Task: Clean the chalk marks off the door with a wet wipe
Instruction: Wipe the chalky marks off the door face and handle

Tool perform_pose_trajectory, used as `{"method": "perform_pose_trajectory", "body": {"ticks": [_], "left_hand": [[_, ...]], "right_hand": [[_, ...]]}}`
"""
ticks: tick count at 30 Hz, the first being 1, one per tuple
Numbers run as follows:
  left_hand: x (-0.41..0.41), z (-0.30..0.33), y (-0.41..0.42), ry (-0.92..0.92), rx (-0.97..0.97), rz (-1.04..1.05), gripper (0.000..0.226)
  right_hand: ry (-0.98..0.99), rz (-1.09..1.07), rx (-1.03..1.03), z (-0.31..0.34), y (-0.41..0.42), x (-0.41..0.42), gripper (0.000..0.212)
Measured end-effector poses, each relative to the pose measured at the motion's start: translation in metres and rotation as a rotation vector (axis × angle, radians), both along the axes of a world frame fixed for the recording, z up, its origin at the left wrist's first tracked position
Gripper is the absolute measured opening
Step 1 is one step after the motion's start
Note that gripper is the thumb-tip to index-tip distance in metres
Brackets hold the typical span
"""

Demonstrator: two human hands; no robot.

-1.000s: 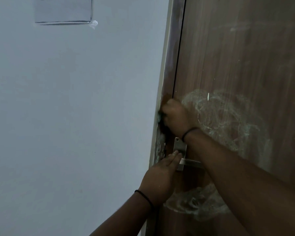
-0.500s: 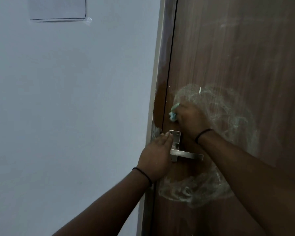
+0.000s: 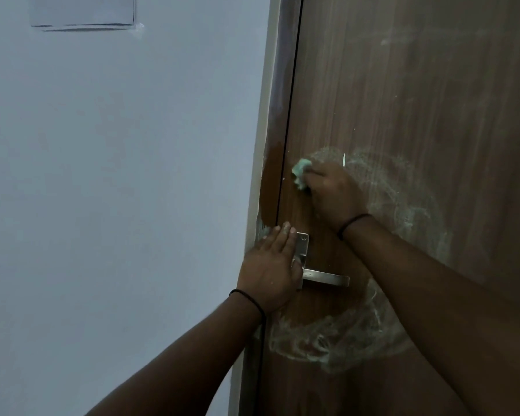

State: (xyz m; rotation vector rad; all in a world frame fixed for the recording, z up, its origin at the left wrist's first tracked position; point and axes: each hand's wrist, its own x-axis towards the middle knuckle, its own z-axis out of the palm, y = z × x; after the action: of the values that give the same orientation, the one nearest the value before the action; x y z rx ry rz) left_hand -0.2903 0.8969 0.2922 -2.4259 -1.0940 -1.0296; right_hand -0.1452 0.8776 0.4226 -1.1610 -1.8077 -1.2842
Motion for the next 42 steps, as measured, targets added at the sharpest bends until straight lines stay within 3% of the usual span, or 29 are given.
{"method": "perform_pose_trajectory", "body": {"ticks": [6,9,14,17,22,26,30,34,39,42], "left_hand": [[-0.001,0.007,0.004,0.043,-0.027,0.010,0.063],[0.004,0.010,0.000,0.051,-0.032,0.036,0.066],[0.011,0.018,-0.008,0.000,-0.102,0.046,0.067],[0.010,0.022,-0.009,0.024,-0.092,0.055,0.065],[0.004,0.021,-0.009,0.046,-0.112,0.031,0.066],[0.006,0.022,-0.008,0.088,-0.147,0.041,0.070],[0.004,0.026,-0.005,0.082,-0.161,0.033,0.071],[0.004,0.026,-0.004,0.123,-0.179,0.038,0.074],[0.006,0.029,-0.007,0.124,-0.135,0.084,0.072],[0.013,0.031,-0.016,0.108,-0.081,0.145,0.066]], "right_hand": [[-0.206,-0.020,-0.069,-0.048,-0.014,0.018,0.020],[-0.159,-0.159,-0.016,-0.042,-0.013,0.029,0.032],[-0.138,-0.383,-0.206,-0.041,-0.007,0.015,0.059],[0.097,-0.364,-0.178,-0.016,-0.004,0.001,0.061],[-0.082,-0.322,-0.292,-0.034,-0.003,0.000,0.062],[0.205,-0.352,-0.176,-0.004,0.002,-0.007,0.063],[-0.020,-0.316,-0.248,-0.022,0.003,-0.012,0.060],[0.186,-0.396,-0.137,0.005,-0.008,0.016,0.060],[-0.037,-0.340,-0.260,-0.023,-0.010,0.014,0.059],[0.101,-0.441,-0.191,-0.018,-0.024,0.043,0.061]]}}
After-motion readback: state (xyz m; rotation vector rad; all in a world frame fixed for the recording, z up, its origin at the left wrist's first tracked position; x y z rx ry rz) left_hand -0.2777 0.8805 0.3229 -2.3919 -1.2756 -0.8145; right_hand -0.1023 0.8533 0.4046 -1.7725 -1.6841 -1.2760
